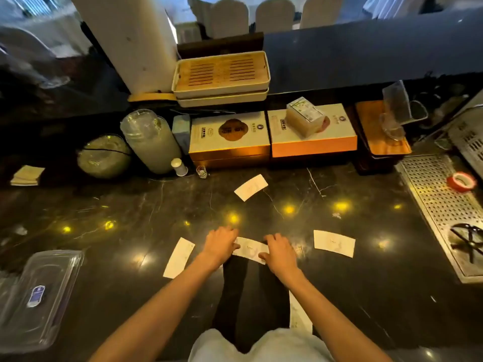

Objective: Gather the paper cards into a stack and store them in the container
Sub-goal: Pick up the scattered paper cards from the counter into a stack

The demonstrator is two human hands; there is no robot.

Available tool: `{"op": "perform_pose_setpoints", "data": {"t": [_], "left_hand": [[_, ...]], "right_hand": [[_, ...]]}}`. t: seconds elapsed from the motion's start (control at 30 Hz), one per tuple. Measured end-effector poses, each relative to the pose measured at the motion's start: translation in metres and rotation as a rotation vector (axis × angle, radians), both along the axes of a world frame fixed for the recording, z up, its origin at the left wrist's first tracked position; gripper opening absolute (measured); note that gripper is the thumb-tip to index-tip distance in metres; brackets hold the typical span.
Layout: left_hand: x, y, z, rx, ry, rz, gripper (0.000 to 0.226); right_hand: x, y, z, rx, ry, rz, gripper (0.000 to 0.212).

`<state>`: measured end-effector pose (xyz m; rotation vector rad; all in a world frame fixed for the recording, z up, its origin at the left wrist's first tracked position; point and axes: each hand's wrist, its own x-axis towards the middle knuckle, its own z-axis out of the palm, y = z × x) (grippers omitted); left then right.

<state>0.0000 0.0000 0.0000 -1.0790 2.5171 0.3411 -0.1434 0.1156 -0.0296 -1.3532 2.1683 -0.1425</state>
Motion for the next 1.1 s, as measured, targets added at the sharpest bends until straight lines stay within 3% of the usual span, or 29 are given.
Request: {"op": "perform_pose_setpoints", "data": {"t": [0.37,0.67,0.8,0.9,1.1], "left_hand": [[-0.021,0.006,-0.034,0.106,-0.090,-0.062,0.067],[-0.011,0.020,-0.041,0.076,0.034,-0.059,0.056],[0.008,0.020,-0.031,0.149,0.071,-0.048,0.030],[0.034,0.024,-0.025,0.375,0.185,0.094,0.028],[0.101,0.016,-0.009,0.687,0.674,0.637,0.025]], "right_hand": [[-0.005,0.000,-0.020,0.019,0.079,-0.004,0.049],[0.007,0.002,-0.019,-0.088,0.080,-0.009,0.039],[0.016,0.002,0.000,-0.211,-0.052,0.052,0.019],[0.024,-0.008,0.021,-0.321,-0.158,0.177,0.015],[0.074,-0.067,0.058,-0.419,-0.227,0.481,0.015]]}}
